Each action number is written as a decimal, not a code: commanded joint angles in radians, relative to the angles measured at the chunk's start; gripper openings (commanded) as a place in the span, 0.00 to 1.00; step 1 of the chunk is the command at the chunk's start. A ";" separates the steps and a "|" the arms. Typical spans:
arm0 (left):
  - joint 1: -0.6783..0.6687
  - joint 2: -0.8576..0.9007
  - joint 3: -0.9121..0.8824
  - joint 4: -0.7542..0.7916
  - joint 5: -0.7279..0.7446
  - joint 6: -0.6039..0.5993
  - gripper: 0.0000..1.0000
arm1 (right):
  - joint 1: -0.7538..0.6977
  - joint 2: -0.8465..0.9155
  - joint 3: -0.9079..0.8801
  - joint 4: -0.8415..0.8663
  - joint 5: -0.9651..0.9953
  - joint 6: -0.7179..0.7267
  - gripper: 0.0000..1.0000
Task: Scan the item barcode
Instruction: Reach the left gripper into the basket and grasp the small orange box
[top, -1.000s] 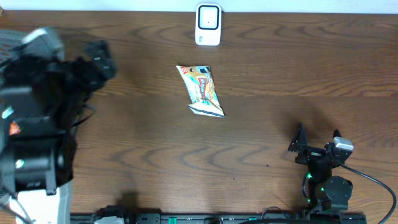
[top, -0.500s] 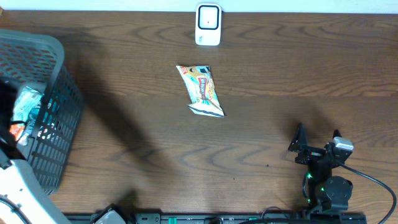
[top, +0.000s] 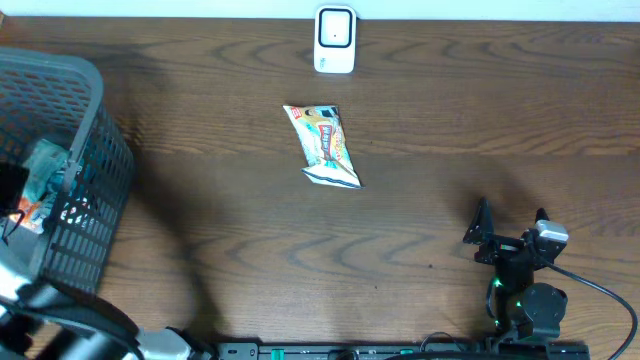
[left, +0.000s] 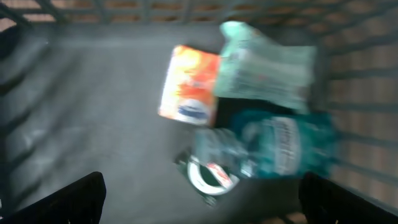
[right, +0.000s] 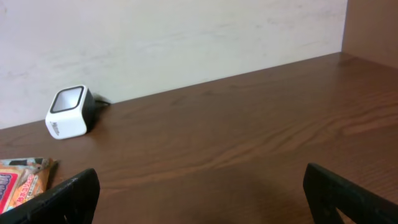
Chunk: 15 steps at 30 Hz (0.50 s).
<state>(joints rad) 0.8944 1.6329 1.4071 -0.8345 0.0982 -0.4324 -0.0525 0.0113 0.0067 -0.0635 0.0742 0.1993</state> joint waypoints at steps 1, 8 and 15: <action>0.027 0.074 0.004 0.013 -0.035 0.070 0.98 | 0.005 -0.005 -0.001 -0.004 -0.002 0.010 0.99; 0.029 0.239 0.004 0.067 0.008 0.130 0.98 | 0.005 -0.005 -0.001 -0.004 -0.002 0.010 0.99; 0.029 0.336 0.004 0.123 0.013 0.133 0.98 | 0.005 -0.005 -0.001 -0.004 -0.002 0.010 0.99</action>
<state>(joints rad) 0.9222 1.9289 1.4071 -0.7261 0.1032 -0.3275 -0.0525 0.0113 0.0067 -0.0639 0.0746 0.1993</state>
